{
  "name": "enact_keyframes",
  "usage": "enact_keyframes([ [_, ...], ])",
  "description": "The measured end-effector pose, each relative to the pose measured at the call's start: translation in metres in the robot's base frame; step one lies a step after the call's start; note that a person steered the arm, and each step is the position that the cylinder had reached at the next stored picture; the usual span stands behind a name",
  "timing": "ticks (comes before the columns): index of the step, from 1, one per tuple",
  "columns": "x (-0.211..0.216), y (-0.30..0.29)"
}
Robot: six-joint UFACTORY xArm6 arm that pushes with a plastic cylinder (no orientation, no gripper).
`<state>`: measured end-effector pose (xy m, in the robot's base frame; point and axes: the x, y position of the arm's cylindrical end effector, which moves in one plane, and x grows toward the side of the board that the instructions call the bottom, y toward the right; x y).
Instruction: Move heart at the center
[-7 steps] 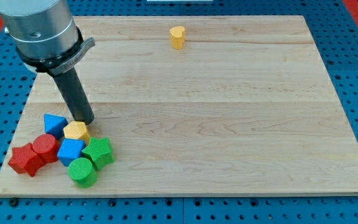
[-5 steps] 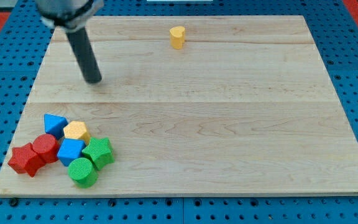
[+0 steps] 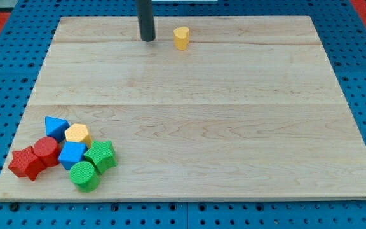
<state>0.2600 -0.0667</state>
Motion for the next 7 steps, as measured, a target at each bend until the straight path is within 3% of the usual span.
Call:
enact_keyframes([
  [1,0.000,0.002],
  [3,-0.039,0.014],
  [7,-0.036,0.053],
])
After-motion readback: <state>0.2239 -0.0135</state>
